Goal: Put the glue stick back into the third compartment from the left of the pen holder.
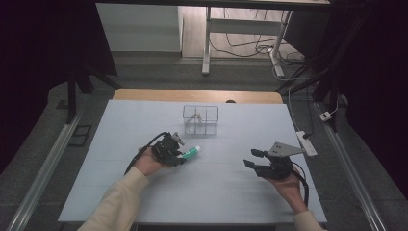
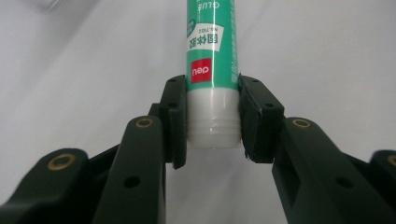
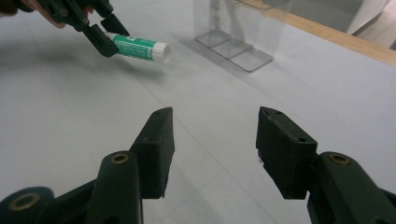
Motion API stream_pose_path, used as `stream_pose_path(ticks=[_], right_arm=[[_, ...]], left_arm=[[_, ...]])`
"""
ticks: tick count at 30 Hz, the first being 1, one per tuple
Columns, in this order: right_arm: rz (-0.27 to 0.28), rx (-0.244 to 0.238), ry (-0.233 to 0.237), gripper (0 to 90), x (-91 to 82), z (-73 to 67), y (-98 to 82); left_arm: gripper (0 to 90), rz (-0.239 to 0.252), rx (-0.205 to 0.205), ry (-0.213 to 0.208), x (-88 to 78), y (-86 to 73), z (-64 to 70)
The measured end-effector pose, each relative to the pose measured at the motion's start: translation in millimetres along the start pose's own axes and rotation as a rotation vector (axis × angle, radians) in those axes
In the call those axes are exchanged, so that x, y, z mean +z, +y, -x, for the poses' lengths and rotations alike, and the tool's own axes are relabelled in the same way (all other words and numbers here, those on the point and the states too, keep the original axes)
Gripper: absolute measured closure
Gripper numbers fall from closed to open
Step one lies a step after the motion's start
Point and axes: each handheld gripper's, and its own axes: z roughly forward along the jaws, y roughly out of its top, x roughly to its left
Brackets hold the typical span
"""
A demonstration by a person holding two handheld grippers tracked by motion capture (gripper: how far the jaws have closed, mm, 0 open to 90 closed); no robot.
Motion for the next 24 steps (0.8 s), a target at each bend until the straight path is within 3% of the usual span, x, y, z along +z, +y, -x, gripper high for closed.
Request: stream_pose_path(ticks=[5, 12, 16, 24], right_arm=[[-0.032, -0.056, 0.040, 44.6, 8.9, -13.7, 8.8], [-0.074, -0.106, 0.090, 43.4, 24.4, -25.7, 16.6], [-0.116, -0.163, 0.123, 43.4, 34.9, -33.0, 23.1], [-0.203, -0.266, 0.175, 43.1, 53.1, -45.8, 32.8]], left_arm=[[65.3, 0.017, 0.066, -0.036, -4.2, 10.4, 19.4], [65.3, 0.021, 0.103, -0.080, -0.3, 16.3, 32.2], [65.3, 0.011, 0.139, -0.101, 4.0, 20.6, 39.0], [65.3, -0.021, 0.170, -0.127, 14.0, 27.9, 47.1]])
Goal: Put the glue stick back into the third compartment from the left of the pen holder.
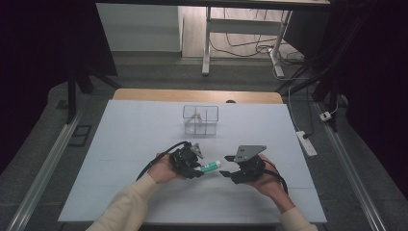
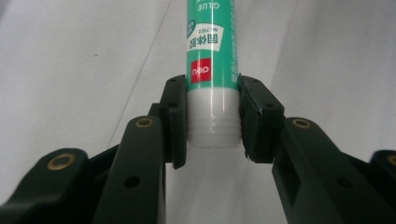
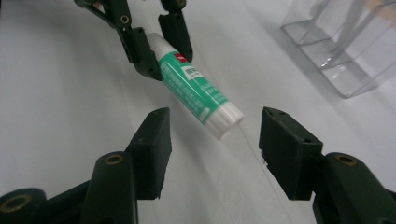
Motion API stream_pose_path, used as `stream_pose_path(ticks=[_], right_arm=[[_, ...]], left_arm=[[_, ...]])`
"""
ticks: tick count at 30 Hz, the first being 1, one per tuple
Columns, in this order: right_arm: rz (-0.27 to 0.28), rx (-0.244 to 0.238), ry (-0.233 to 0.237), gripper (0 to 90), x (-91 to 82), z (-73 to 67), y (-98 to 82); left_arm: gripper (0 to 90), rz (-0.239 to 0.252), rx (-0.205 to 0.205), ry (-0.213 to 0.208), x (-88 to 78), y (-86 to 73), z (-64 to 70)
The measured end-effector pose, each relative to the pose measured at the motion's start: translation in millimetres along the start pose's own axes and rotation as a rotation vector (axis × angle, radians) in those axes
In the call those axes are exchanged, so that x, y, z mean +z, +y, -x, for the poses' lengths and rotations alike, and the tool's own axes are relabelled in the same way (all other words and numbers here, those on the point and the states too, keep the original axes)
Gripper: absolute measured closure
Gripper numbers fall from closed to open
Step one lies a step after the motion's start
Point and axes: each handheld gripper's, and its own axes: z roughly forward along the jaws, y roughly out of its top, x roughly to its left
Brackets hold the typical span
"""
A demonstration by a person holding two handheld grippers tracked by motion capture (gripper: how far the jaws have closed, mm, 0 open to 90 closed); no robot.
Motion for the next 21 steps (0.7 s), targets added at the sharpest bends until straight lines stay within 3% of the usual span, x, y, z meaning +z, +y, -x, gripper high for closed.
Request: stream_pose_path(ticks=[11, 21], right_arm=[[-0.132, -0.128, 0.073, 46.0, 24.4, -9.2, 5.2], [-0.235, -0.277, 0.096, 61.8, 33.2, -19.5, 2.2]], left_arm=[[65.3, -0.012, 0.066, -0.058, 6.2, 9.8, 10.7], [65.0, 0.018, 0.077, -0.119, 1.6, 9.6, 11.0]])
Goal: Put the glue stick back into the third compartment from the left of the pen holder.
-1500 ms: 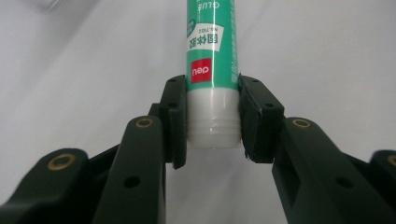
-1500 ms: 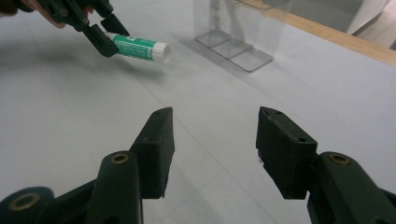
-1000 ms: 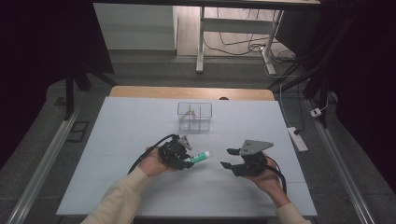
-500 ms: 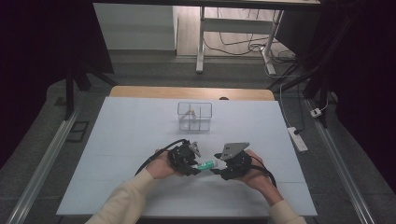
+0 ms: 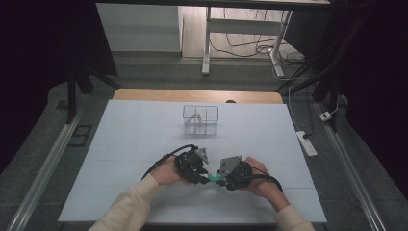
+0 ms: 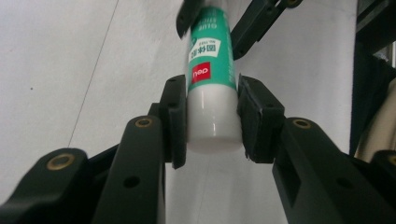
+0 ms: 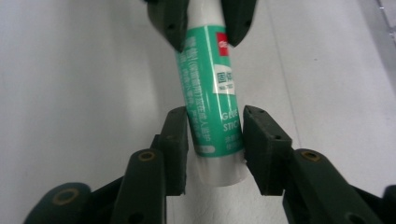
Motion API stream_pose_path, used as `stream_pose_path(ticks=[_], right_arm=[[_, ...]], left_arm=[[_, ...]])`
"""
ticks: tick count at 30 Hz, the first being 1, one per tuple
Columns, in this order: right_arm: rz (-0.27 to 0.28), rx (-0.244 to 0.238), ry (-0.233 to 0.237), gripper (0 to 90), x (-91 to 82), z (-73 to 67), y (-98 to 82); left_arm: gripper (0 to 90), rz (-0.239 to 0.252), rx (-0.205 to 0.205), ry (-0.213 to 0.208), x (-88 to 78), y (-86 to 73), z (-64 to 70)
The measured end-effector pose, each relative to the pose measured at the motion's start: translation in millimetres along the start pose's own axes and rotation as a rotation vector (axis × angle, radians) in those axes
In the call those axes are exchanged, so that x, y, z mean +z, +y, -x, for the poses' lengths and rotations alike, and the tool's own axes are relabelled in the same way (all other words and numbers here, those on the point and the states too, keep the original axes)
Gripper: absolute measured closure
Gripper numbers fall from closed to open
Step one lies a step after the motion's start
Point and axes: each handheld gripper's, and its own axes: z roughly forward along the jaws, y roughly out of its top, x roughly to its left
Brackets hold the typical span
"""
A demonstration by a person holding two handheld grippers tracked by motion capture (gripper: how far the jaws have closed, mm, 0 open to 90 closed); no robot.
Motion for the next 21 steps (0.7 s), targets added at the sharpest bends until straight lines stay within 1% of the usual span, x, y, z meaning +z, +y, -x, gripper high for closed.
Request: stream_pose_path(ticks=[2, 3, 4, 5, 6, 7, 8, 9, 11, 12, 13, 15, 18, 21], right_arm=[[-0.001, -0.019, 0.003, 63.6, 0.7, -0.9, -0.7], [0.016, -0.018, 0.010, 64.3, 1.6, -1.6, -1.7], [0.023, -0.021, 0.015, 65.1, 1.0, -1.6, -2.6], [0.036, -0.019, 0.010, 65.5, 0.3, -1.5, -3.8], [0.047, -0.006, 0.005, 65.6, -0.7, -0.6, -5.2], [0.066, 0.005, -0.001, 65.6, -1.6, 1.1, -7.5], [0.079, 0.026, -0.003, 65.7, -3.7, 2.8, -9.5], [0.105, 0.049, -0.007, 65.7, -5.8, 4.8, -12.0], [0.156, 0.095, -0.028, 65.7, -9.9, 8.2, -16.2], [0.170, 0.112, -0.039, 65.7, -12.6, 10.2, -17.9], [0.205, 0.136, -0.049, 65.7, -13.9, 11.4, -19.6], [0.254, 0.178, -0.064, 65.7, -17.3, 13.3, -21.6], [0.308, 0.217, -0.096, 65.6, -20.1, 14.2, -21.2], [0.351, 0.256, -0.099, 65.6, -19.7, 14.3, -20.9]], left_arm=[[64.4, 0.017, 0.008, 0.002, -0.9, -0.8, -0.7], [63.7, 0.024, 0.003, 0.005, -1.4, -1.3, -1.1], [62.5, 0.040, -0.007, 0.019, -2.0, -2.1, -1.2], [60.4, 0.063, -0.018, 0.034, -3.4, -3.2, -2.3], [56.6, 0.091, -0.037, 0.043, -5.1, -4.4, -3.7], [49.9, 0.113, -0.051, 0.058, -7.2, -5.6, -5.5], [44.3, 0.134, -0.068, 0.078, -9.3, -6.8, -6.7], [39.9, 0.157, -0.079, 0.093, -11.5, -8.2, -7.8], [34.8, 0.208, -0.100, 0.103, -15.5, -11.3, -10.3], [33.5, 0.238, -0.116, 0.100, -16.1, -12.7, -11.0], [33.0, 0.261, -0.127, 0.098, -16.0, -13.8, -11.4], [32.4, 0.285, -0.132, 0.103, -15.3, -15.1, -12.1], [32.8, 0.323, -0.140, 0.099, -13.3, -14.8, -11.5], [35.1, 0.360, -0.139, 0.094, -12.8, -13.5, -10.1]])
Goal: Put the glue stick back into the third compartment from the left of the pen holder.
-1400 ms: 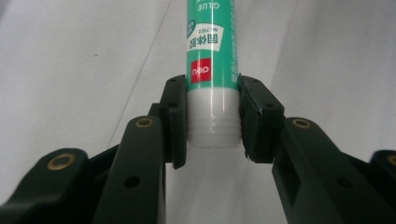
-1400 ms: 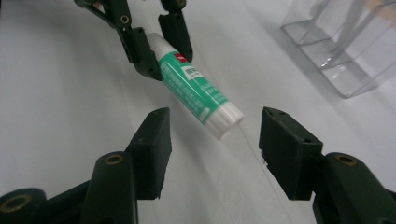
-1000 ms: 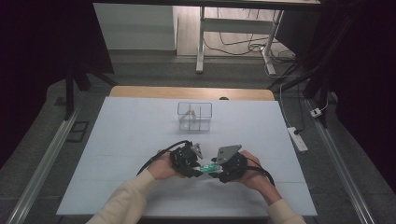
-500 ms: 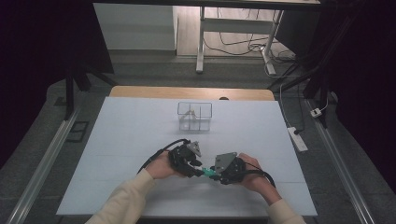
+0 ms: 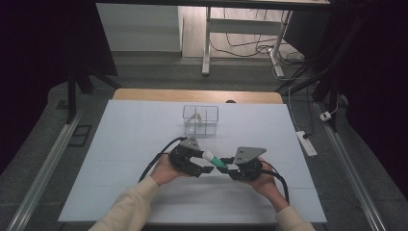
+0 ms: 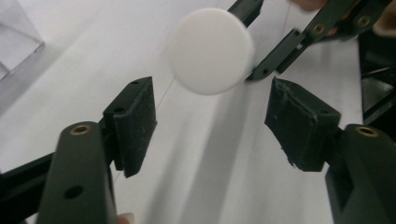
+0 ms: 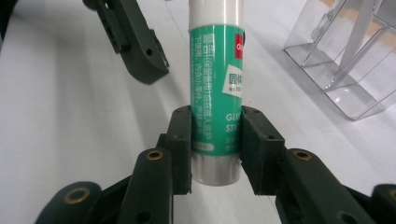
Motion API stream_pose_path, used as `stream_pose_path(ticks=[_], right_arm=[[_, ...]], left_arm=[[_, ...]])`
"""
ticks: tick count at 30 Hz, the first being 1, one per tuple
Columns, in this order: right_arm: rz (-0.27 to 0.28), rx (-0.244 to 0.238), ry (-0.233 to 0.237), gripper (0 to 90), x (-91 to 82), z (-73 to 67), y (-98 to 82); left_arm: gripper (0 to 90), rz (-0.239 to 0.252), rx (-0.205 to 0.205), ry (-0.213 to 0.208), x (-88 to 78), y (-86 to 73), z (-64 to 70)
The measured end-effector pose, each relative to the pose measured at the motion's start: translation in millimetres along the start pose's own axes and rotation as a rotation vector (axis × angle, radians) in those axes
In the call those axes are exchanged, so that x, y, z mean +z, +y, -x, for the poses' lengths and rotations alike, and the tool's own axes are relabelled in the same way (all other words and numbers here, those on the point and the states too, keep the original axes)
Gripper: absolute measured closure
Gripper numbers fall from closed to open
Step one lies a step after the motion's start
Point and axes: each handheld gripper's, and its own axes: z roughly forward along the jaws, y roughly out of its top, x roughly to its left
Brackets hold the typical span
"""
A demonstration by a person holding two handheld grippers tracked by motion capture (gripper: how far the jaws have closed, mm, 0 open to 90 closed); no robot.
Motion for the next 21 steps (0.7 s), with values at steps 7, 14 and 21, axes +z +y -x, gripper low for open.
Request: stream_pose_path(ticks=[7, 14, 21], right_arm=[[0.000, 0.017, -0.004, 65.6, 7.0, -2.6, -2.2], [-0.004, 0.011, -0.011, 65.5, 11.4, -6.3, -2.6], [-0.018, 0.002, 0.001, 64.8, 14.0, -7.6, -3.6]], left_arm=[[45.0, 0.056, -0.022, 0.003, -2.6, 0.1, -2.4], [59.0, 0.098, -0.066, -0.064, -2.5, -1.7, -6.7], [65.0, 0.107, -0.058, -0.078, -2.1, 0.1, -3.0]])
